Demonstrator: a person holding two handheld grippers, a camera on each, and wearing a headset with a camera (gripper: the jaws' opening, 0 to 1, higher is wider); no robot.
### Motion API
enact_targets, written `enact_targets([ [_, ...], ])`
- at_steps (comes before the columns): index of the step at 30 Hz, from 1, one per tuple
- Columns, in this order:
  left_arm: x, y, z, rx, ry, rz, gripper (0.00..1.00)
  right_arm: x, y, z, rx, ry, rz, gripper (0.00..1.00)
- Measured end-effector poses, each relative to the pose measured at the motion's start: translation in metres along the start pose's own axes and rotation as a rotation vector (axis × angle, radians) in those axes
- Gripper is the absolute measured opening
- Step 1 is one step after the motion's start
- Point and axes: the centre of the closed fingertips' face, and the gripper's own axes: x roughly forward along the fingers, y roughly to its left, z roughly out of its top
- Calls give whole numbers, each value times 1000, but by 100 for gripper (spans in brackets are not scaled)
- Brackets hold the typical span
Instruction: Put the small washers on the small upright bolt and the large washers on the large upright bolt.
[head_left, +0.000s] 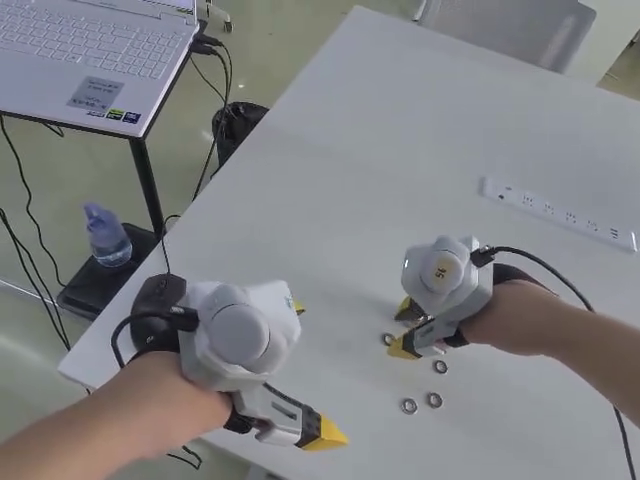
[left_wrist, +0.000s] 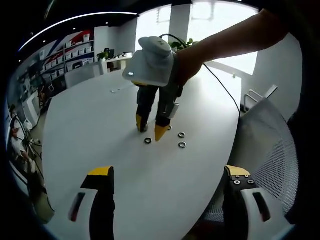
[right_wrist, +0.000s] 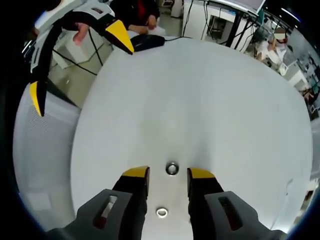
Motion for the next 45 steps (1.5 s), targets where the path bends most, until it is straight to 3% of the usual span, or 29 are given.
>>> enact_targets([
  [13, 4, -3, -9, -3, 20, -26, 87, 13, 2, -8, -54, 49, 5, 27],
  [27, 4, -3, -5, -10, 14, -34, 86, 17, -3, -7, -89, 55, -15, 22],
  [30, 4, -3, -3, -11, 11, -34, 86, 18, 0, -14, -153, 92, -15, 17],
  [32, 4, -2, -4, -10, 12, -32, 85, 17, 1, -11, -95, 61, -15, 15],
  [45, 4, -1, -8, -18, 19, -28, 84, 19, 0, -7, -86, 48, -11, 18],
])
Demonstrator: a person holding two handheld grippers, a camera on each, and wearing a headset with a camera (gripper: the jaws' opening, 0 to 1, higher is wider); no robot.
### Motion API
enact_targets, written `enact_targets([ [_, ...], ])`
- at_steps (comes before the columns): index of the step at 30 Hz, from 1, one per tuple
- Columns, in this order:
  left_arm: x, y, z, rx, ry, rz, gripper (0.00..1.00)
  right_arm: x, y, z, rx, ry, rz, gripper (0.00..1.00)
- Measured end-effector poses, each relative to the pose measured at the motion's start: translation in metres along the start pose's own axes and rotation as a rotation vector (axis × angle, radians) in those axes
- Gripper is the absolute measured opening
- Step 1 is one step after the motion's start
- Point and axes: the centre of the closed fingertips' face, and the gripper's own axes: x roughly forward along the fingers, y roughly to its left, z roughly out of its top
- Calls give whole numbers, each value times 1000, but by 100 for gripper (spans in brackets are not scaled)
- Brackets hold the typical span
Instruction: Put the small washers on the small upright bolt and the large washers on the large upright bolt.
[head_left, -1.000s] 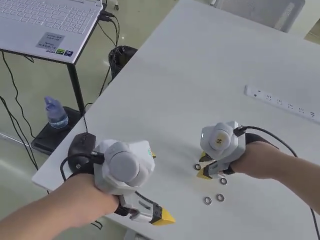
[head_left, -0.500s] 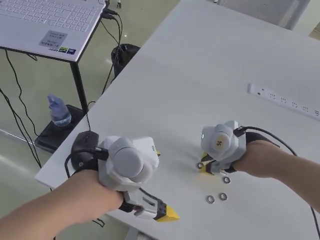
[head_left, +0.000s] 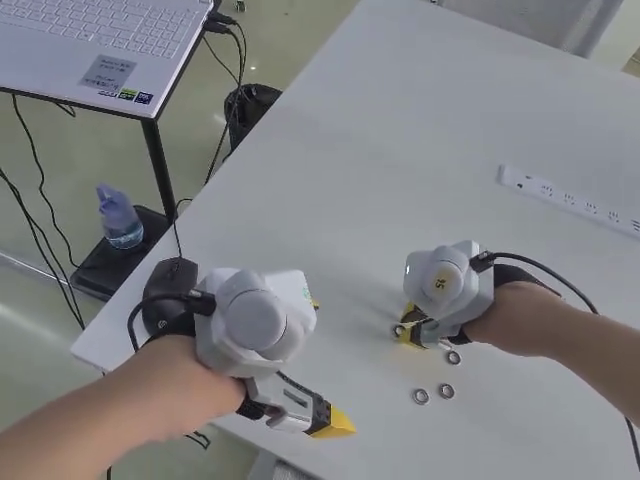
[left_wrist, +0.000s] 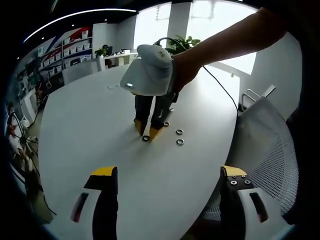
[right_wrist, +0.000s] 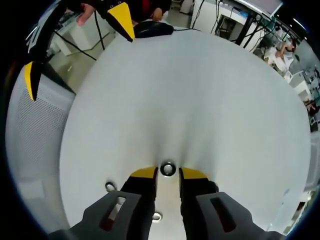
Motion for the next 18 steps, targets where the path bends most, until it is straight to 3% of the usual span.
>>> enact_targets([
  [18, -1, 2, -4, -4, 9, 1, 82, 2, 0, 0, 27, 2, 15, 17],
])
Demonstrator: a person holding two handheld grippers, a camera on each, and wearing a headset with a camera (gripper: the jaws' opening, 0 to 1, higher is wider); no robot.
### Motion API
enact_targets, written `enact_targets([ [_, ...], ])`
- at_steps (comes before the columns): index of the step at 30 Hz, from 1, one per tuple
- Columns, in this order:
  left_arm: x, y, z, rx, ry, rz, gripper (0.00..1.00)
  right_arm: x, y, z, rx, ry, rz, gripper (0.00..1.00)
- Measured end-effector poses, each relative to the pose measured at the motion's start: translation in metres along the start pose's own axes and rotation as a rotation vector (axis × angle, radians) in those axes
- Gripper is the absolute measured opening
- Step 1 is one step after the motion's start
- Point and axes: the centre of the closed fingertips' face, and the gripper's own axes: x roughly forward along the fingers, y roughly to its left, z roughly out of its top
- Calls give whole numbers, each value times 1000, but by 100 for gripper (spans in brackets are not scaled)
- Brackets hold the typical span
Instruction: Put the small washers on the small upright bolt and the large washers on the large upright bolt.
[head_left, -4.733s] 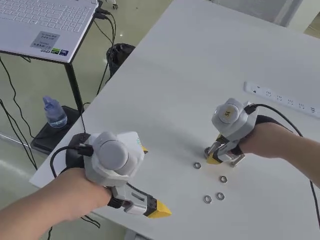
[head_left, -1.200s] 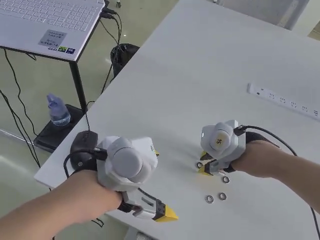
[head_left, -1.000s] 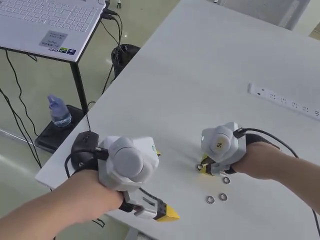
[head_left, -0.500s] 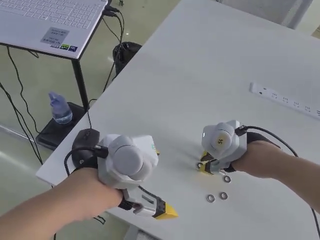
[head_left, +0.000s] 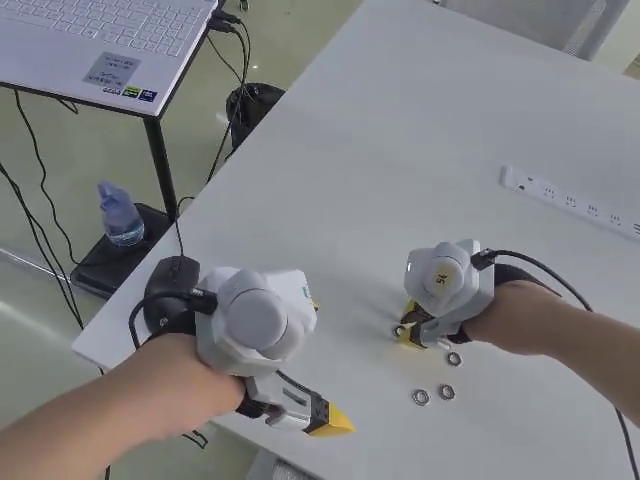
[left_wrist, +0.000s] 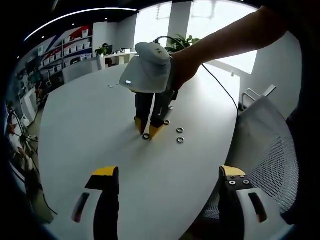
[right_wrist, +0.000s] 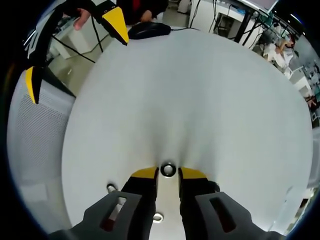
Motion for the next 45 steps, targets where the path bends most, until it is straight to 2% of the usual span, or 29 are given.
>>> enact_targets([
  [14, -1, -2, -1, -3, 0, 2, 80, 0, 1, -3, 24, 23, -5, 14],
  [25, -6, 0, 0, 2, 0, 8, 80, -2, 0, -3, 99, 20, -10, 12],
  [28, -6, 1, 1, 1, 0, 10, 80, -3, 2, -4, 100, 21, -8, 12],
  [35, -8, 3, 1, 1, 4, 13, 79, -17, 0, -4, 144, -3, -10, 12],
  [43, -8, 5, 0, -13, -3, 28, 80, -32, 3, -11, 169, -17, -25, 12],
  [45, -9, 7, 2, -11, -14, 39, 82, -36, 4, -15, 172, -19, -29, 12],
])
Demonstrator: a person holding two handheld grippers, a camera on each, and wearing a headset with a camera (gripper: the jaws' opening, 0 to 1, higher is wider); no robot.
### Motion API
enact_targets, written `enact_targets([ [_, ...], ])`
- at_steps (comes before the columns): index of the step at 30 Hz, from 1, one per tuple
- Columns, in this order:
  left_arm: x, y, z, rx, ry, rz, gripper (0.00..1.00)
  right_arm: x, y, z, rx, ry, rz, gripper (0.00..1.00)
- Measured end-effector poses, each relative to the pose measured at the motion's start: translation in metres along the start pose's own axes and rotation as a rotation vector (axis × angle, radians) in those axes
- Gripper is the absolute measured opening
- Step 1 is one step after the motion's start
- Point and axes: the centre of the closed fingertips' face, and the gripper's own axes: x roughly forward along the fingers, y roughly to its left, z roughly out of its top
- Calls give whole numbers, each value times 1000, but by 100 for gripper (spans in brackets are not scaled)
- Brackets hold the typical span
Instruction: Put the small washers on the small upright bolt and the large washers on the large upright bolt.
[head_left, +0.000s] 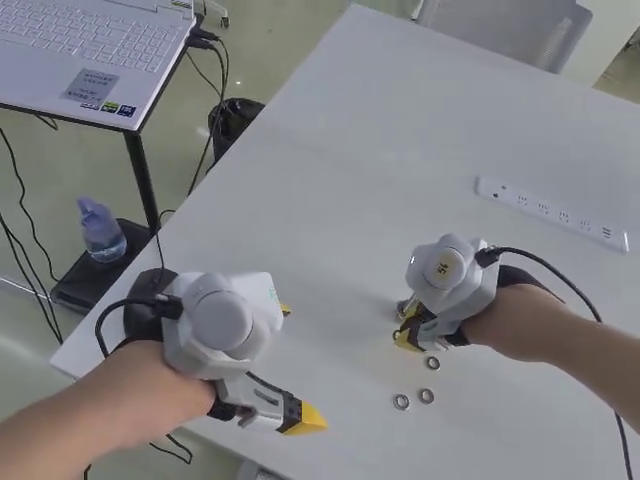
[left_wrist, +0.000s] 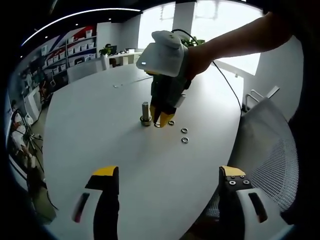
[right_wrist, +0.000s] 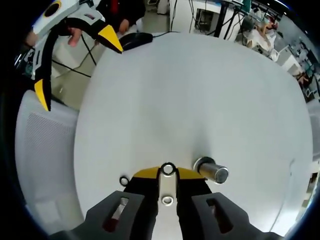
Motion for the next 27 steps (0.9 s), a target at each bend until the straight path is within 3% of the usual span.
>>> enact_targets([
  [11, 3, -3, 10, 1, -4, 0, 82, -19, 2, -22, 56, -12, -20, 12],
  [22, 8, -8, 16, 8, -2, -13, 81, -39, -2, -69, 138, 3, -61, 12],
  [27, 5, -2, 19, 1, -13, -1, 82, -49, -4, -86, 170, 6, -75, 12],
])
